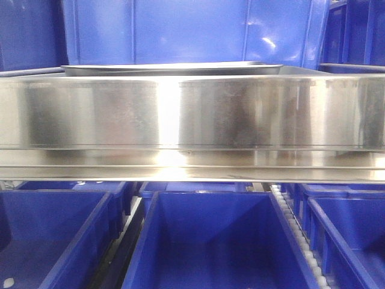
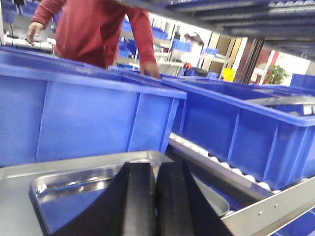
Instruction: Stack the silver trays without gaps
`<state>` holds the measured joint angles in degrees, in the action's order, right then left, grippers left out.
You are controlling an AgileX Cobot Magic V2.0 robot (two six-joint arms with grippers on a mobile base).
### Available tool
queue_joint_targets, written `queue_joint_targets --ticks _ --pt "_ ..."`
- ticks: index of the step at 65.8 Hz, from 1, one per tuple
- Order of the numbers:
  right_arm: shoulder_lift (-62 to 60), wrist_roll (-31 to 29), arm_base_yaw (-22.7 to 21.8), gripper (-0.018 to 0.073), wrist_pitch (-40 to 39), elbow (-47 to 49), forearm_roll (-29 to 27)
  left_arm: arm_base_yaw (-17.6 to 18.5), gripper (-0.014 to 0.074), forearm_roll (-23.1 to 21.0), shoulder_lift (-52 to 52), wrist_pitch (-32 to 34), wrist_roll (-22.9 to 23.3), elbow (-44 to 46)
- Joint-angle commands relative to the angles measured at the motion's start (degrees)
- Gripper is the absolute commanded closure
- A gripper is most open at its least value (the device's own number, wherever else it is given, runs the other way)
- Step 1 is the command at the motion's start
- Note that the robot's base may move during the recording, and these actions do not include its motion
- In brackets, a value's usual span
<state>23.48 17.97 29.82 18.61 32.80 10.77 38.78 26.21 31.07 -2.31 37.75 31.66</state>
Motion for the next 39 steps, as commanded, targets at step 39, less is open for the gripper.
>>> queue_joint_targets --ticks 39 --pt "-2.59 -0.94 -1.07 0.0638 -4.5 -3.1 -1.75 0.44 0.0606 0.46 -0.51 0.84 -0.11 -0.1"
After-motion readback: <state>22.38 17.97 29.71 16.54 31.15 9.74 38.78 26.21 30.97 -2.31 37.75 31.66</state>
